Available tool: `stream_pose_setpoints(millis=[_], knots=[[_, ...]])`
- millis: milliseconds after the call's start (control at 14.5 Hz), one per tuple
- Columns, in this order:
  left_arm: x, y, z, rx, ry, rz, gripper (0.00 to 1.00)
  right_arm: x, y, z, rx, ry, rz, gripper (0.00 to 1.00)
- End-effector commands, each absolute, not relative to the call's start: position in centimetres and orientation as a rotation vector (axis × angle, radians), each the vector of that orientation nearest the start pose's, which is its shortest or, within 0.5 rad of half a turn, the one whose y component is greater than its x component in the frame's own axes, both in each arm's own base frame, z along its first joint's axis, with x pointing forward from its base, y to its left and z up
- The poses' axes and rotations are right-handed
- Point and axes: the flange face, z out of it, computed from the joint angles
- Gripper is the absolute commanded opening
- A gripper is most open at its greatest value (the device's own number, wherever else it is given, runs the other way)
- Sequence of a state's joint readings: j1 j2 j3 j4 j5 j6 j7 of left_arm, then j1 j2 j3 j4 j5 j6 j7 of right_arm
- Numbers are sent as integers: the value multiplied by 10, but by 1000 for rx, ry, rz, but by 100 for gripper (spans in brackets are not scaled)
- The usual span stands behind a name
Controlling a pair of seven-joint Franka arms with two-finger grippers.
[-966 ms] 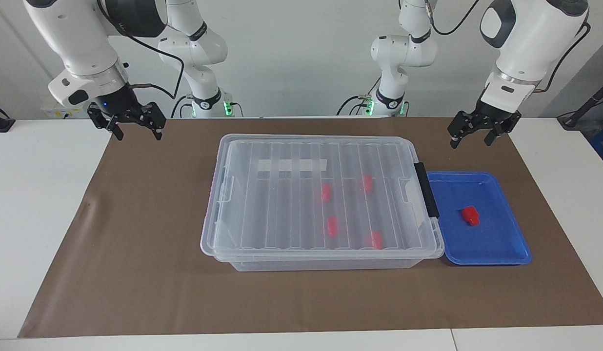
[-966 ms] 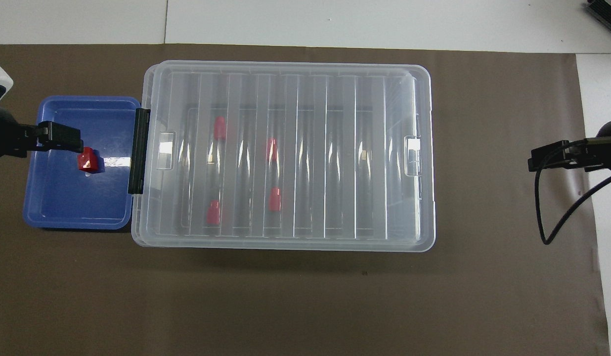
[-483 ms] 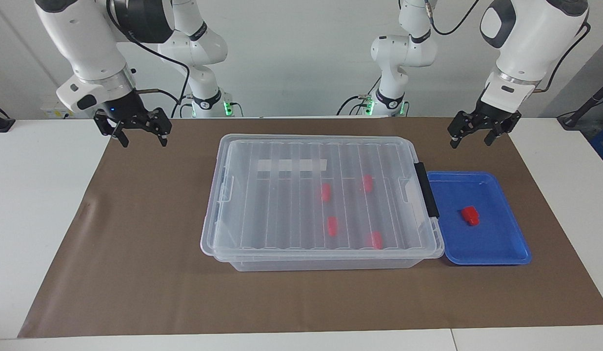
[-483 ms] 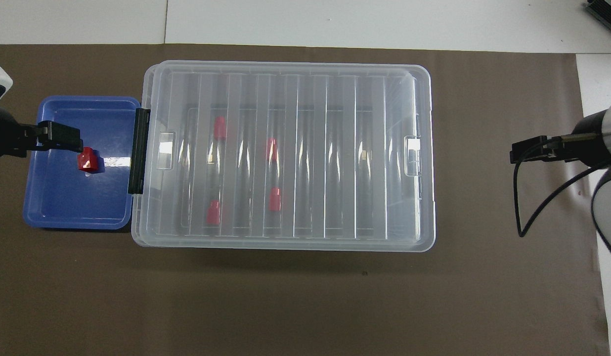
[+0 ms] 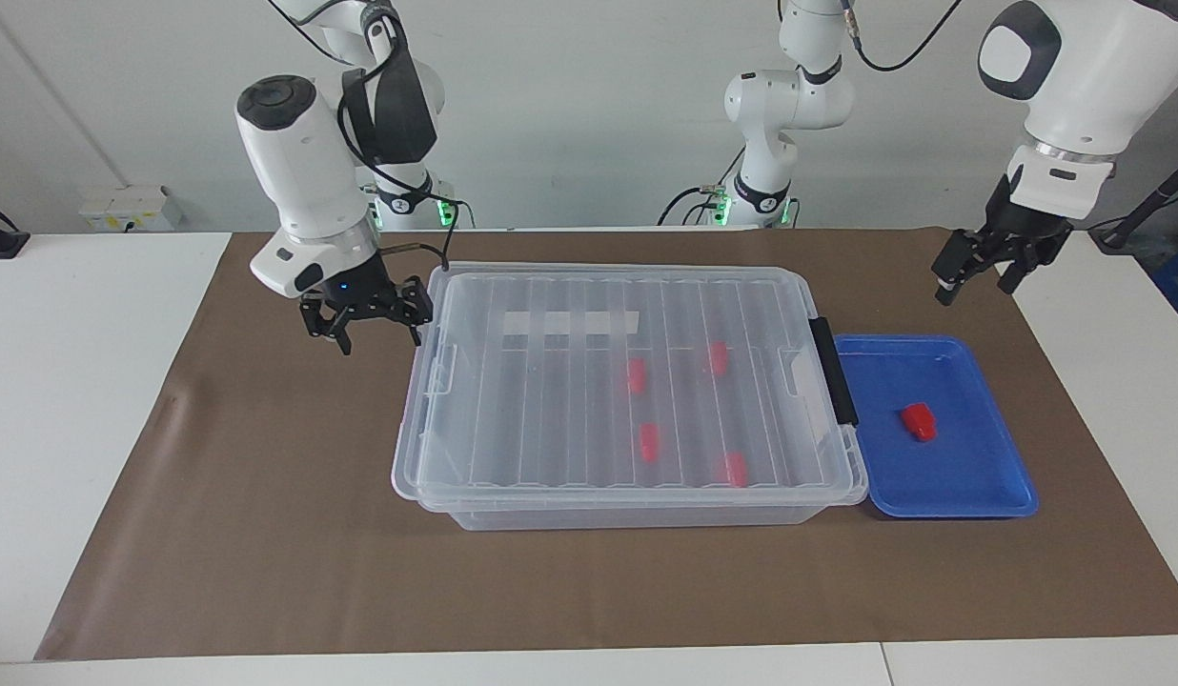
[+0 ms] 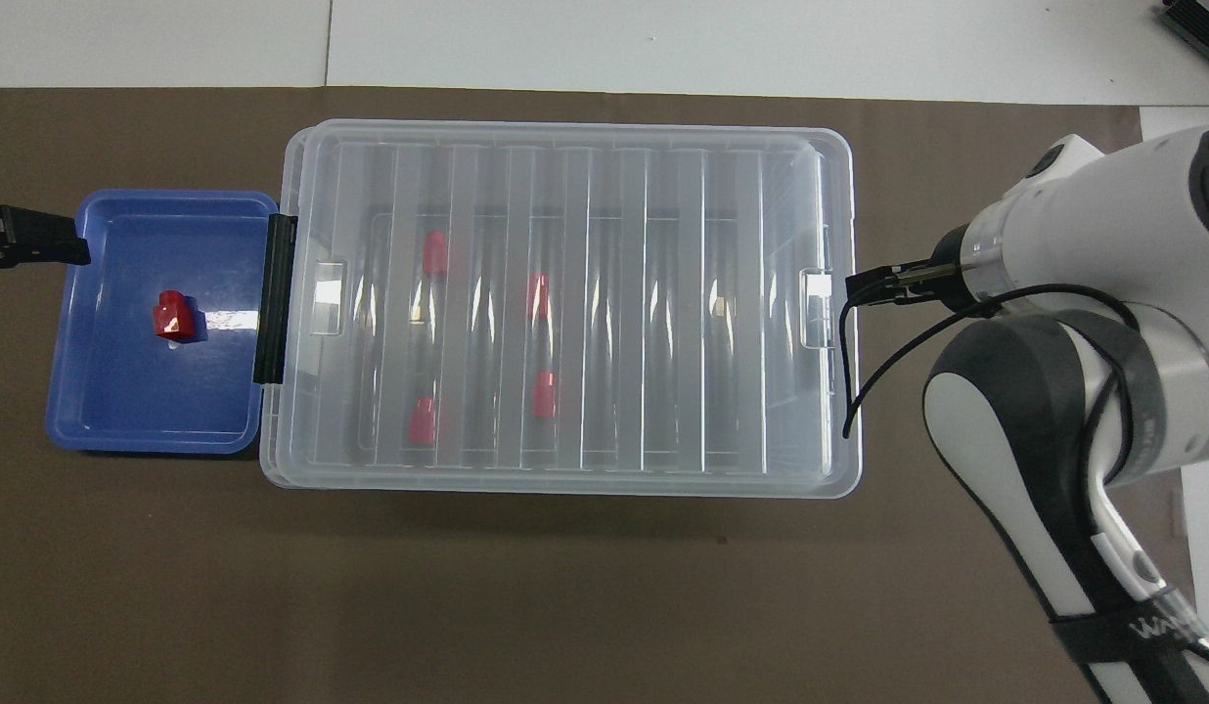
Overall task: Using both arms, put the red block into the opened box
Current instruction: 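Move the right gripper to the edge of the clear lid, then slide the lid open with the right gripper while the left gripper reaches the block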
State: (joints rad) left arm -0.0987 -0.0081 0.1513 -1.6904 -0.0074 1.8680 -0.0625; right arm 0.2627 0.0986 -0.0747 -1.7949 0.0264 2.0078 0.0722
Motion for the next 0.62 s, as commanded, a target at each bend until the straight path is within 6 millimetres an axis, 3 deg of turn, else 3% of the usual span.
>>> stream_pose_setpoints(millis=[0,138,207,414,552], knots=[[580,30,562,-3121,-131,-351,100,595,120,476,-3081,-138,-164,100],[585,31,530,-3116,-133,-372,100,594,120,465,-3083,-139,-157,100],[591,33,505,-3112,-137,-368,100,594,118,460,-3085,-130,-153,100],[609,88,445,-3064,-88,-407,100,595,112,453,-3112,-135,-136,100],[617,111,422,-3046,-17,-397,100,597,108,452,-3167,-172,-150,100]])
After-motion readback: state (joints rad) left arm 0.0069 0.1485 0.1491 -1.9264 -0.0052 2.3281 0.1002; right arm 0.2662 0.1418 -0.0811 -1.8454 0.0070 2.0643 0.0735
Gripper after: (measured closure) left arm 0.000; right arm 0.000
